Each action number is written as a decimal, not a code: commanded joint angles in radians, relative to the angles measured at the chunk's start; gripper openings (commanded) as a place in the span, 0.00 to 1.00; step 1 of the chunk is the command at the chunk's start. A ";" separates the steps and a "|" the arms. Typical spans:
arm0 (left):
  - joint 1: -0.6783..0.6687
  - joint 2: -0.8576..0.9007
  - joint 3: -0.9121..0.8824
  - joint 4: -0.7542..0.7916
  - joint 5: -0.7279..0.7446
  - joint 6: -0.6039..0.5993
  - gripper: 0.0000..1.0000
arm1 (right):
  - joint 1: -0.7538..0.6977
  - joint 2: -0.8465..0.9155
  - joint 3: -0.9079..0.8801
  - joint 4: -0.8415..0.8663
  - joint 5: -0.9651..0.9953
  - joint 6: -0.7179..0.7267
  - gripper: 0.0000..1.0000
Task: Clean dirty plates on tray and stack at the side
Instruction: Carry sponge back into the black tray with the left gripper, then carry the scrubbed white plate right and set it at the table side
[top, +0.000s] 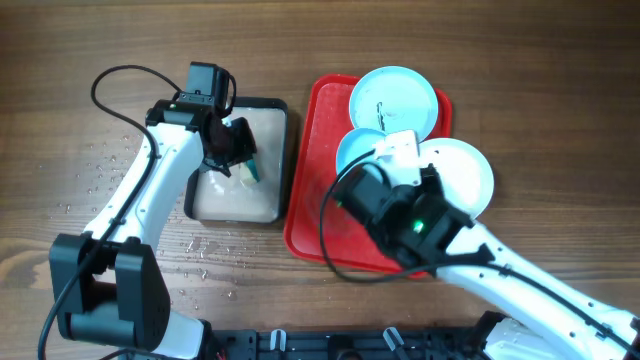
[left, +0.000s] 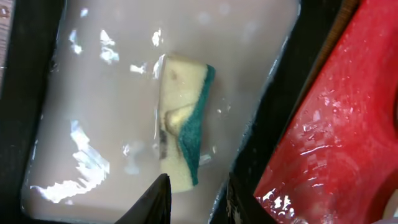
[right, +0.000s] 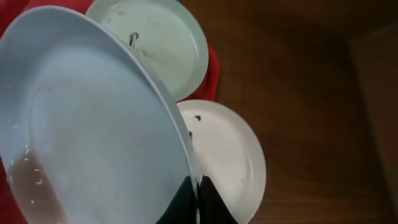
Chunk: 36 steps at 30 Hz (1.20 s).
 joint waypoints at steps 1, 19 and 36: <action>0.006 -0.055 -0.005 -0.001 0.033 0.011 0.31 | 0.096 -0.002 0.016 0.022 0.225 -0.119 0.04; 0.006 -0.216 -0.005 -0.017 0.032 0.011 1.00 | 0.240 -0.002 0.016 0.264 0.470 -0.439 0.04; 0.006 -0.216 -0.005 -0.016 0.032 0.011 1.00 | 0.232 -0.002 0.013 0.249 0.191 -0.466 0.04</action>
